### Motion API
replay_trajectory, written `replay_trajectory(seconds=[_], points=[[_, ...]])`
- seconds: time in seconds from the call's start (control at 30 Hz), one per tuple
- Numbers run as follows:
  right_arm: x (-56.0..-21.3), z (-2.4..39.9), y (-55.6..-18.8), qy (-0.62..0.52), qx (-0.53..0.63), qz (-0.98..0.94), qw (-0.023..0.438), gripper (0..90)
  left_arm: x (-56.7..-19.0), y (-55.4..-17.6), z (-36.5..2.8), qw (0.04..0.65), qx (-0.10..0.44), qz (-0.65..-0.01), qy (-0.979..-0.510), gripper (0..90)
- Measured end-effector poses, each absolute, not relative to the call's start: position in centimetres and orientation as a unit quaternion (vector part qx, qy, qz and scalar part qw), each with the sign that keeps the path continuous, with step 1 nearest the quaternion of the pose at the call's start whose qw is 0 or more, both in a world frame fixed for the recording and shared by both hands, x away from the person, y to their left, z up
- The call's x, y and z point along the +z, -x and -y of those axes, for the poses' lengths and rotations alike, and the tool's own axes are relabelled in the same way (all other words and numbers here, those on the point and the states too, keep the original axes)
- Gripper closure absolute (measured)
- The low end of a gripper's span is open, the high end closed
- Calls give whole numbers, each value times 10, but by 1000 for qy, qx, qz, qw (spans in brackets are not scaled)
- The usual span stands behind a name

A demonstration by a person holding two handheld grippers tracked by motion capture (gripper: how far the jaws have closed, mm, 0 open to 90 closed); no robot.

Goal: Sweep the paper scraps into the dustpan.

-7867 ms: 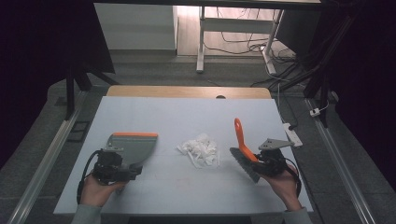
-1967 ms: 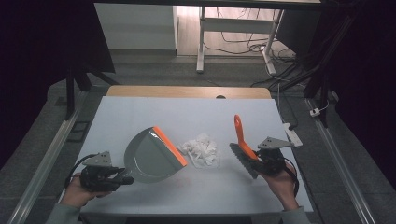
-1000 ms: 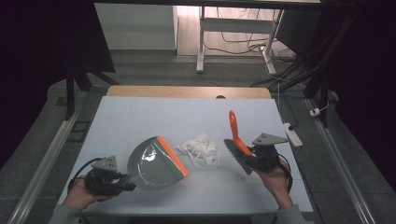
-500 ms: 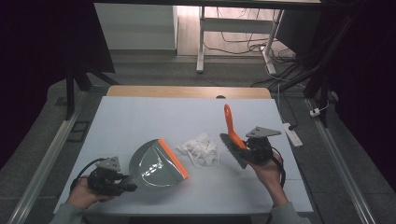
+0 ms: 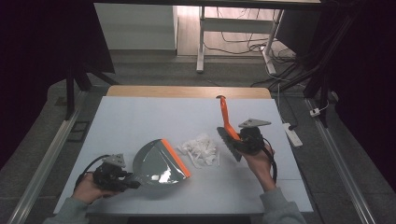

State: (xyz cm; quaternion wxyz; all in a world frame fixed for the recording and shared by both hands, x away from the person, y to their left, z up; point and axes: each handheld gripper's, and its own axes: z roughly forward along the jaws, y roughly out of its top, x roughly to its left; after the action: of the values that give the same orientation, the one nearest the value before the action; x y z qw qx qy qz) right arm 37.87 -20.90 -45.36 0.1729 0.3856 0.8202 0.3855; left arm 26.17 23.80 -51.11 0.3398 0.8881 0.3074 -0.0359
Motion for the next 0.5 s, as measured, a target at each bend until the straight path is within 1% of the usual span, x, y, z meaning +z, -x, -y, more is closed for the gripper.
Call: replay_trajectory(seconds=[0.2,0.5], points=[[-459,201,-394,-409,387,-808,171,703,-510,-262,-236,337,-32,-306,-890,615],[-467,188,-411,-407,359,-822,172,703,-511,-267,-232,326,-41,-304,-894,615]])
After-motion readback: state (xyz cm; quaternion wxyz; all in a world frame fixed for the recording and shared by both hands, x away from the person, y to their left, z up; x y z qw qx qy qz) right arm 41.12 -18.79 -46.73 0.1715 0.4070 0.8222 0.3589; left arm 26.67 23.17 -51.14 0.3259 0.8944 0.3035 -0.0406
